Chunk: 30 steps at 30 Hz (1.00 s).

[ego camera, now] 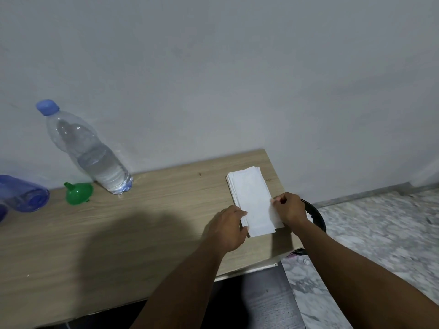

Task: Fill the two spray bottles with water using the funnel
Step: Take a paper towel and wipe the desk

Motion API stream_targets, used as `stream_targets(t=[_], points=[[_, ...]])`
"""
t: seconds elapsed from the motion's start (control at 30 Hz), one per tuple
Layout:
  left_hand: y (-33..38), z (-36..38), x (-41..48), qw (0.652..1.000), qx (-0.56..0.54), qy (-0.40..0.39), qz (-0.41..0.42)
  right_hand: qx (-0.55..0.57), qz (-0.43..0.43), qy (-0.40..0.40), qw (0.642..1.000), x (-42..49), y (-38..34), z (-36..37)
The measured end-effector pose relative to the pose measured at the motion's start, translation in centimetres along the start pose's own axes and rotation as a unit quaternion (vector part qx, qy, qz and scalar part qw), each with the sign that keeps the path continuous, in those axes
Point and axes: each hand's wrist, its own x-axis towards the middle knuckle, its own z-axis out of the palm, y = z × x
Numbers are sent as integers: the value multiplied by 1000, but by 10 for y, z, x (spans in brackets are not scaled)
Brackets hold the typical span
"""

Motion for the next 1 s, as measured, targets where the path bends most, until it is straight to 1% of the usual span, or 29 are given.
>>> stream_targets(t=[0.13,0.3,0.7,1.0], points=[[-3,3,1,1000,0,3,-5,20,-2,11,1000,-1,-1,-2],[-4,6,0,1000,3,11,-1,15,15,-20,1000,1,0,2],[-7,8,3,1000,0,-4,-8,37,-8,12,999,-4,-3,-6],[-4,4,3,1000,6,-17,-4,36,2,49,998,-11,-9,-19]])
